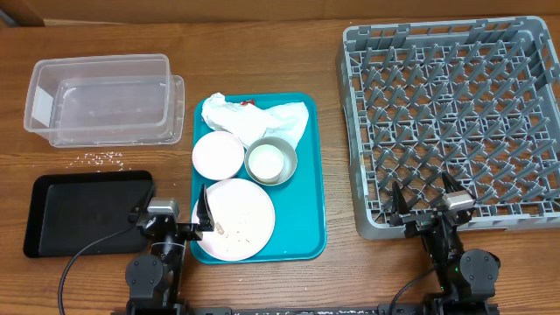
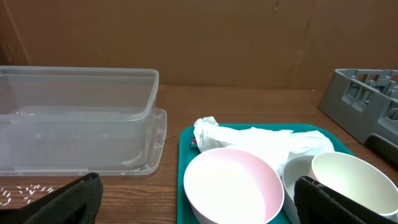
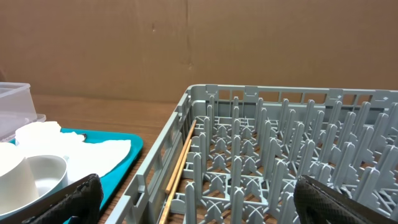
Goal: Sort waste into correct bins and load items into the dishwasher
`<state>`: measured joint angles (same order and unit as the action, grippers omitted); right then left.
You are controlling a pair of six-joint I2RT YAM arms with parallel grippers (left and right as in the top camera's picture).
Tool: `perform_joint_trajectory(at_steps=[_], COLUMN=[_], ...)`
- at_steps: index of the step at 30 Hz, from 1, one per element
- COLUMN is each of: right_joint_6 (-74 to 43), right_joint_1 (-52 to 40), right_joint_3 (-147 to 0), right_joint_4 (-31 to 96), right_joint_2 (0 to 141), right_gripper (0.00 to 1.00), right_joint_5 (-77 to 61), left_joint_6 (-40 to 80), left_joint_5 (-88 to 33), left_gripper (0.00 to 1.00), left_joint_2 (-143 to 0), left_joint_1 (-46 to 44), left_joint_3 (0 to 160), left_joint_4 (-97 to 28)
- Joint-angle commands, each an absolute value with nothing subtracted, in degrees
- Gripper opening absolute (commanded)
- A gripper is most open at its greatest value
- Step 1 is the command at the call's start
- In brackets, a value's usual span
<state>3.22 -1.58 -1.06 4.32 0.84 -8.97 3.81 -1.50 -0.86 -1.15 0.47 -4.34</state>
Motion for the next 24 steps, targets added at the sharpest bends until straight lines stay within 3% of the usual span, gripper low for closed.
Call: perform_joint_trajectory(at_steps=[1,20,24], right_joint_6=[3.44,3.46,3.46], right_joint_1=[-1.65,-1.65,-1.65], right_joint_3=[-0.47,-0.47,-0.47], right_joint_4=[3.99,3.99,3.99], right_joint_2=[0.16,0.16,0.16], right_gripper=[1.0,1.0,1.0], right_joint_5=[-8.64,-8.67,-8.67], left_joint_6=[2.31,-0.14,4.21], left_joint_5=[-1.5,0.32,-11.0], left_gripper=[1.0,1.0,1.0], left_joint_2=[-0.25,-0.25,-0.25], left_joint_1=[-1.52,-1.52,-1.54], left_joint_3=[0.27,0.27,0.27], left_joint_4=[-4.4,-3.57,5.69])
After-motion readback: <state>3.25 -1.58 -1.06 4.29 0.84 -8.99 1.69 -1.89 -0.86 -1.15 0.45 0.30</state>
